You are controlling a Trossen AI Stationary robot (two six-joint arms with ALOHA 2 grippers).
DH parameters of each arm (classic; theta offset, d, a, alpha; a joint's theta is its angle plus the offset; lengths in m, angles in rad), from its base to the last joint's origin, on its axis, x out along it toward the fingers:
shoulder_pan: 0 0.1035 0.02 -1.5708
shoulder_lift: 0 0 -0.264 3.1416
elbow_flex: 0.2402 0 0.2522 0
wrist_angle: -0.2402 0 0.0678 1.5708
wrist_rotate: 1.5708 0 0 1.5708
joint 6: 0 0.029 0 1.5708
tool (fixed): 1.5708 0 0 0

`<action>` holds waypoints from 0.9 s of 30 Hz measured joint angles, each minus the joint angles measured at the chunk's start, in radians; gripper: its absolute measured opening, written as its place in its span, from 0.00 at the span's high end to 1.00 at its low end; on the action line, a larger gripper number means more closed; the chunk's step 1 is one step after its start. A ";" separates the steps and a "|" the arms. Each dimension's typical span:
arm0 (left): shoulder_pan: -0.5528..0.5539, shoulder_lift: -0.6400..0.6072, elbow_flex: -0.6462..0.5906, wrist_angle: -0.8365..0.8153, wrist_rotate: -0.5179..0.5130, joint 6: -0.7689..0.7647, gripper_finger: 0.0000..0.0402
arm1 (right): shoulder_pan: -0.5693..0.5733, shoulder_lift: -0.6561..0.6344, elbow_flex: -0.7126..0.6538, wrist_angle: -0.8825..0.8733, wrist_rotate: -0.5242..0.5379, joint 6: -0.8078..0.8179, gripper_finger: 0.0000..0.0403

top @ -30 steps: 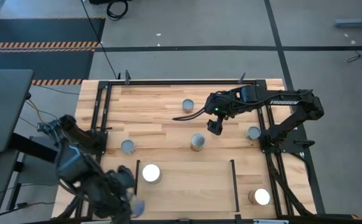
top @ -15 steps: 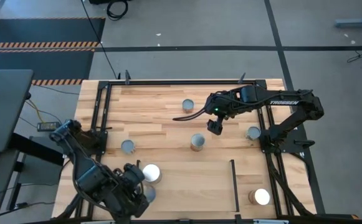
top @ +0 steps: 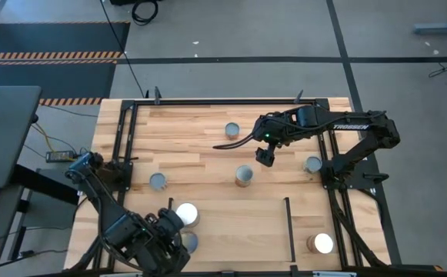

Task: Pick and place cans onto a shelf
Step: Put the canned peaches on the shelf aligned with the other canned peaches

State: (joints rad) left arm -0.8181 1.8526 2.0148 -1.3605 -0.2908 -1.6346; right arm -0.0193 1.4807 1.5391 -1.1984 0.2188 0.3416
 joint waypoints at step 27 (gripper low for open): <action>0.019 0.061 -0.001 -0.015 0.067 -0.038 0.15 | 0.044 0.000 0.000 -0.009 -0.013 -0.027 0.07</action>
State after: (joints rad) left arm -0.7989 1.9133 2.0140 -1.3757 -0.2241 -1.6729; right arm 0.0246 1.4807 1.5392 -1.2076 0.2061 0.3141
